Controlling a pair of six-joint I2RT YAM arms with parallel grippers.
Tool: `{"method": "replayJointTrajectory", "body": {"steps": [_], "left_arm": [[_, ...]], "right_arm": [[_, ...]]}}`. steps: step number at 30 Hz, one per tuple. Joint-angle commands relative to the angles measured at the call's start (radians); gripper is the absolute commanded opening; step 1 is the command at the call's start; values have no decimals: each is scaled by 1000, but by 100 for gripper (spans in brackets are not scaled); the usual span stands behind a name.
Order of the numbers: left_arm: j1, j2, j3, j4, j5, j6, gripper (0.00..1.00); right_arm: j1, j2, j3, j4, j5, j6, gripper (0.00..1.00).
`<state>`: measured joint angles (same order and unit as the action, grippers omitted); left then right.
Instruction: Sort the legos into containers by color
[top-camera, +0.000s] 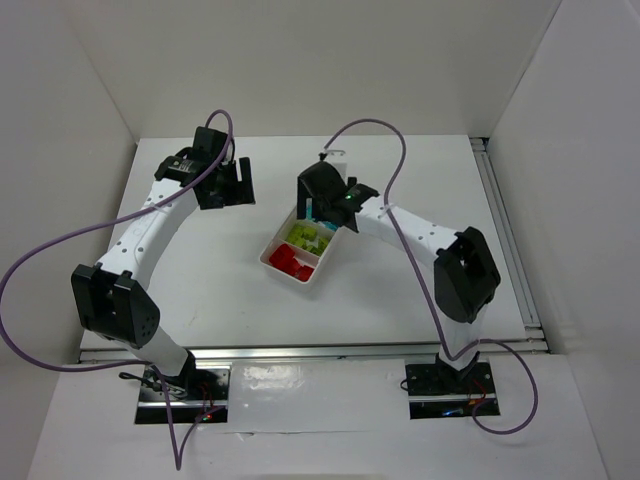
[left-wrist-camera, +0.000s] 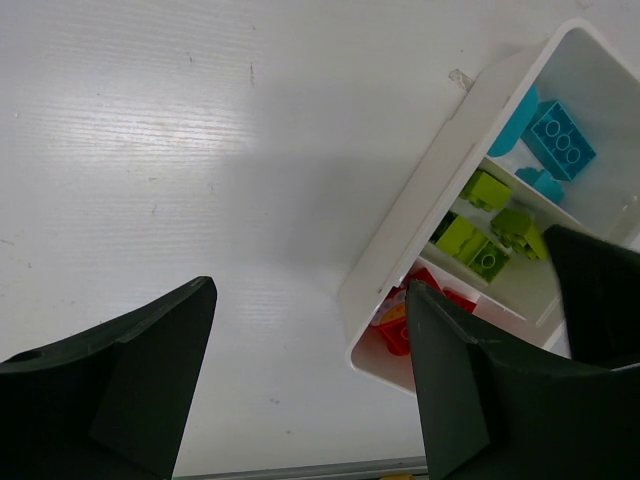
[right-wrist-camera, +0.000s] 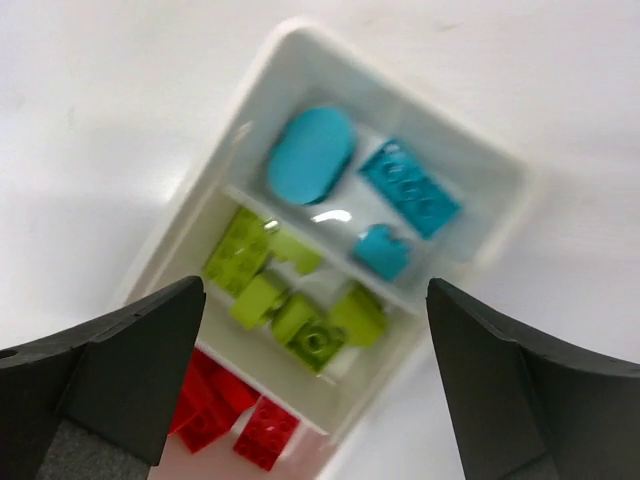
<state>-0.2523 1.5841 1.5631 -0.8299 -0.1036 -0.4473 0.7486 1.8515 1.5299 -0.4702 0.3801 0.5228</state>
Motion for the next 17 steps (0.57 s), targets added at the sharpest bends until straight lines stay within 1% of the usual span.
{"method": "replayJointTrajectory", "body": {"steps": [1, 3, 5, 8, 12, 17], "left_arm": [[-4, -44, 3, 3, 1, 13, 86], [-4, -44, 3, 3, 1, 13, 86], [-4, -44, 3, 3, 1, 13, 86], [-4, -44, 12, 3, 1, 13, 86], [-4, -44, 12, 3, 1, 13, 86], [-13, -44, 12, 3, 13, 4, 86]], "right_arm": [[-75, -127, 3, -89, 254, 87, 99], [-119, -184, -40, -129, 315, 173, 99], [-187, -221, -102, -171, 357, 203, 99], [-250, -282, -163, -229, 407, 230, 99], [-301, -339, -226, -277, 443, 261, 99], [-325, -389, -292, -277, 453, 252, 99]]}}
